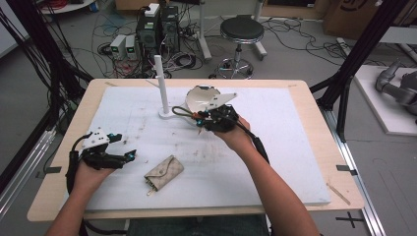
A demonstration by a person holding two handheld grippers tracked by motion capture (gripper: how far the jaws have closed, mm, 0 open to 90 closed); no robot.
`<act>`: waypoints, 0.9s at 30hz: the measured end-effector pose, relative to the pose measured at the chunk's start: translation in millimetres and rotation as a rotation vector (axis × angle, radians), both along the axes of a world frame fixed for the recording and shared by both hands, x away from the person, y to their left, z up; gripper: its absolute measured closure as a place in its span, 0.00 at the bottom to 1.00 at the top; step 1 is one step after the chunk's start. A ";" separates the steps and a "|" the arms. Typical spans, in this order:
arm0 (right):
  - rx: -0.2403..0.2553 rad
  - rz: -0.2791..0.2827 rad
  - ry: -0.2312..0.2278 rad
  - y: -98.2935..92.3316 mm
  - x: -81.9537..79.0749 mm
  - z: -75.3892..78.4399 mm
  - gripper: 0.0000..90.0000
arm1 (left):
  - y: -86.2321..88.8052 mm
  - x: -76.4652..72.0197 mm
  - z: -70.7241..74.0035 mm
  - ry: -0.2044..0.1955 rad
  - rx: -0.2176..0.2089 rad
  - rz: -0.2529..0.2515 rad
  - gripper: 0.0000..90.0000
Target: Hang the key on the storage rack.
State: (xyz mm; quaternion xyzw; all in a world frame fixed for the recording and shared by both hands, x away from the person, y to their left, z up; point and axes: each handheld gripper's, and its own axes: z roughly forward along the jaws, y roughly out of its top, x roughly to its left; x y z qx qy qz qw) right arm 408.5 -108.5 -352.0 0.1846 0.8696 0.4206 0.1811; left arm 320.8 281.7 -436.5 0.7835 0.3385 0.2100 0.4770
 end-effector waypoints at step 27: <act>0.056 -0.005 -0.148 36.7 13.6 67.4 0.80 | -2.7 -0.2 -0.3 -0.002 0.010 -0.002 0.17</act>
